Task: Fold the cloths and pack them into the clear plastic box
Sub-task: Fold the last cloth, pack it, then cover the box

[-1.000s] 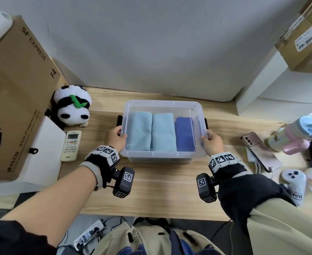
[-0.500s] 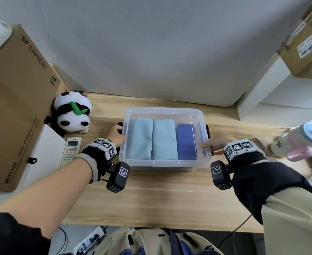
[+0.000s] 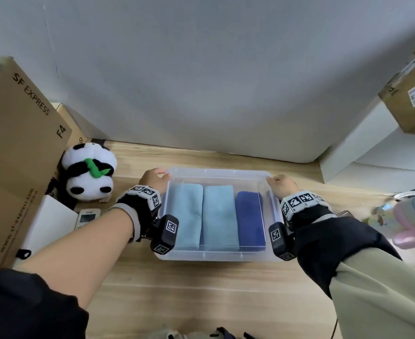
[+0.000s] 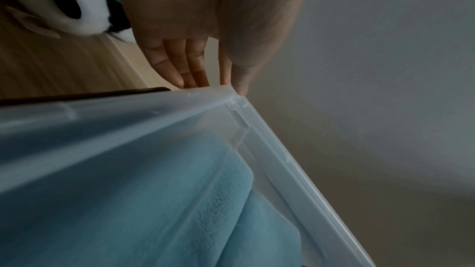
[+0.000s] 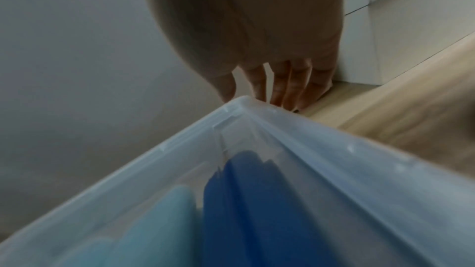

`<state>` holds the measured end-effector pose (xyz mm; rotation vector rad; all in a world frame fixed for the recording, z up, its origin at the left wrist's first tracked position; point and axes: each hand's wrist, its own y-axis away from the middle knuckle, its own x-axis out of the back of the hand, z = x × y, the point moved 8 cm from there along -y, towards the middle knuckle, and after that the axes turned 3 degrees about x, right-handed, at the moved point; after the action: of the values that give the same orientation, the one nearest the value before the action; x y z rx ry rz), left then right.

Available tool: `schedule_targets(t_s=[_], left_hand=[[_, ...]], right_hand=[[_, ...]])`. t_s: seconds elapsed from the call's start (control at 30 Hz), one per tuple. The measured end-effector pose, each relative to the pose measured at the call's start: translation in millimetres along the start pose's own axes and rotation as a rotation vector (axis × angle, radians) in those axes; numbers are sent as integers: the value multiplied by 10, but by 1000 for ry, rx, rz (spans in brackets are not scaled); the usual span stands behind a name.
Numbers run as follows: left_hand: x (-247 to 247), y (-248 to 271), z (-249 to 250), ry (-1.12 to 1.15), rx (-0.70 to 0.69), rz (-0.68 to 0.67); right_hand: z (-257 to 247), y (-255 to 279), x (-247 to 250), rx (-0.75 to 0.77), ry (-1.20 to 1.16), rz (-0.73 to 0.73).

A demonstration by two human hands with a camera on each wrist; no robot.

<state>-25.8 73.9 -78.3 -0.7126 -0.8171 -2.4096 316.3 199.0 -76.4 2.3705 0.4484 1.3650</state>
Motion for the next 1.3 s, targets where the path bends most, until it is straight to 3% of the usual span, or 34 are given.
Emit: schedule_targets(t_s=[0.13,0.33,0.47,0.67,0.9,1.17,1.3], left_hand=[[-26,-88,-49,140,36,12],[-24,-119,-56,126,75,-17],[10,-62,-20,113,53,14],[-34,114,-132,89,49,-60],[-43,513,-455,257,186,-134],[41,623,-471,263,176,-67],[-27,782,-552,205,201,-177]], right_hand=[[7,-136,9,9,-123,38],[160,-218,26,-55,-239,45],[89,-107,64,-20,-218,79],[217,105,-14,-40,-247,50],[701,323,-262,-161,-364,-34],[647,571,-160,-199,-310,82],[815,615,-284,-231,-341,-28]])
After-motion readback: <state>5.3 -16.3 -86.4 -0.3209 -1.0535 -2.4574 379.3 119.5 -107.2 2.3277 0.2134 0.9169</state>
